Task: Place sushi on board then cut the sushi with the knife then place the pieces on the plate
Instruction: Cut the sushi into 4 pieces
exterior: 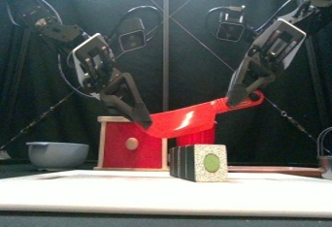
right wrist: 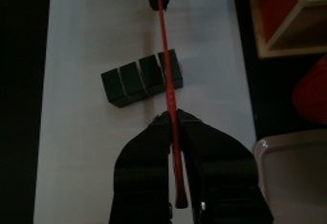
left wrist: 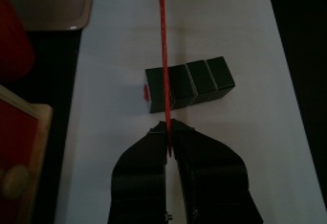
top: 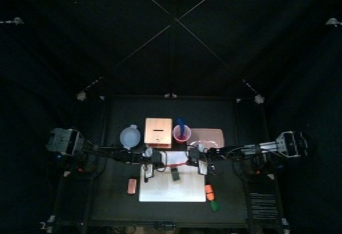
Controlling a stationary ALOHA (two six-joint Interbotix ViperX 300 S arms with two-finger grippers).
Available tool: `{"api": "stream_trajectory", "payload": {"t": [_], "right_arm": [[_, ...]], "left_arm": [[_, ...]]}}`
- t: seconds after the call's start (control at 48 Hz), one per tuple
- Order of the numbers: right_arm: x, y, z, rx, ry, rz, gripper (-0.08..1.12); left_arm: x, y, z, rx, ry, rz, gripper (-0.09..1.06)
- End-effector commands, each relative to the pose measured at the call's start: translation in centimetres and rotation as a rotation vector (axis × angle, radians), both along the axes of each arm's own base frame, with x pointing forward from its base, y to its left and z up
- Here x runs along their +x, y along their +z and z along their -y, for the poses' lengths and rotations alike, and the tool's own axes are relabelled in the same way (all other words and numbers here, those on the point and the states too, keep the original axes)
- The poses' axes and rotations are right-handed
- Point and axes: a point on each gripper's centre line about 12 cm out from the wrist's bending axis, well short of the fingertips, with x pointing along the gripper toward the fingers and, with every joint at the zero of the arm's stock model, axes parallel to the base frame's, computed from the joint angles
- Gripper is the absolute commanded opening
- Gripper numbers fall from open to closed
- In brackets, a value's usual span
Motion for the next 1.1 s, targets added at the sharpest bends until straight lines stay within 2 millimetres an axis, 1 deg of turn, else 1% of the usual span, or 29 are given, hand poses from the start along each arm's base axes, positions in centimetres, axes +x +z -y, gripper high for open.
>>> {"api": "stream_trajectory", "payload": {"t": [0.021,0.146,0.333,0.604,0.938,1.104], "right_arm": [[0.1,0.2,0.1,0.01,-0.013,0.007,0.4],[0.1,-0.3,0.1,0.015,-0.016,-0.007,0.4],[0.3,-0.7,0.4,0.012,-0.023,-0.022,0.4],[0.5,-0.4,0.6,0.004,-0.023,-0.011,0.4],[0.7,0.1,0.7,0.003,-0.022,-0.002,0.4],[0.8,0.7,0.8,0.003,-0.023,0.016,0.4]], "left_arm": [[1.2,1.0,0.8,-0.007,-0.016,0.029,0.4],[1.5,0.9,1.3,-0.012,-0.023,0.01,0.4],[1.7,0.8,1.3,-0.011,-0.025,0.002,0.4],[1.8,0.9,1.0,-0.009,-0.018,0.004,0.4],[1.9,1.5,0.9,-0.008,-0.019,0.02,0.4],[1.9,1.6,0.9,-0.007,-0.02,0.023,0.4]]}}
